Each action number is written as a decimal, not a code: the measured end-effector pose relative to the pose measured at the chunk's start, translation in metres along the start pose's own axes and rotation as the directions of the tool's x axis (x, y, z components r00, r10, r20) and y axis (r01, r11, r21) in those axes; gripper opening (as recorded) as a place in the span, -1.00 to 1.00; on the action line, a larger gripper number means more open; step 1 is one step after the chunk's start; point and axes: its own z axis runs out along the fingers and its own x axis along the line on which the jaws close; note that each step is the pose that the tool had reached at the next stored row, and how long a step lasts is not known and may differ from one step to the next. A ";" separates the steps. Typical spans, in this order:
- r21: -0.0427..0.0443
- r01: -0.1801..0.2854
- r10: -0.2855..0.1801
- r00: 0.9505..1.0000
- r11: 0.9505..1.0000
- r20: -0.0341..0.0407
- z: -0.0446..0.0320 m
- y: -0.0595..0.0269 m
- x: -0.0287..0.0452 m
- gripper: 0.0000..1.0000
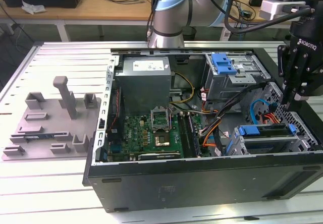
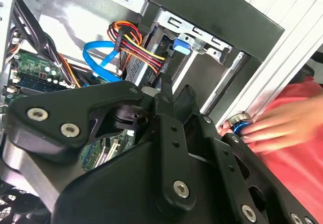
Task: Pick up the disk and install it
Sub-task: 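Insert the second disk wire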
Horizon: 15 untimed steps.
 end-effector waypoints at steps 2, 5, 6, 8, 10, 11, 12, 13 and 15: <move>0.000 0.000 0.000 1.000 1.000 -0.001 0.0000 0.0000 0.0000 -0.46; 0.000 0.000 0.000 1.000 1.000 -0.001 0.0000 0.0000 0.0000 -0.46; 0.000 0.000 0.000 1.000 1.000 -0.002 0.0000 0.0000 0.0000 -0.46; -0.001 0.001 -0.001 1.000 1.000 -0.003 -0.0002 -0.0009 -0.0010 -0.46; -0.006 0.001 -0.002 1.000 1.000 -0.008 -0.0014 -0.0036 -0.0062 -0.46; -0.008 0.002 -0.002 1.000 1.000 -0.011 -0.0020 -0.0046 -0.0088 -0.46; -0.011 0.003 -0.003 1.000 1.000 -0.014 -0.0026 -0.0063 -0.0116 -0.46; -0.014 0.004 -0.004 1.000 1.000 -0.016 -0.0031 -0.0079 -0.0139 -0.46; -0.028 0.008 -0.008 1.000 1.000 -0.026 -0.0040 -0.0167 -0.0216 -0.46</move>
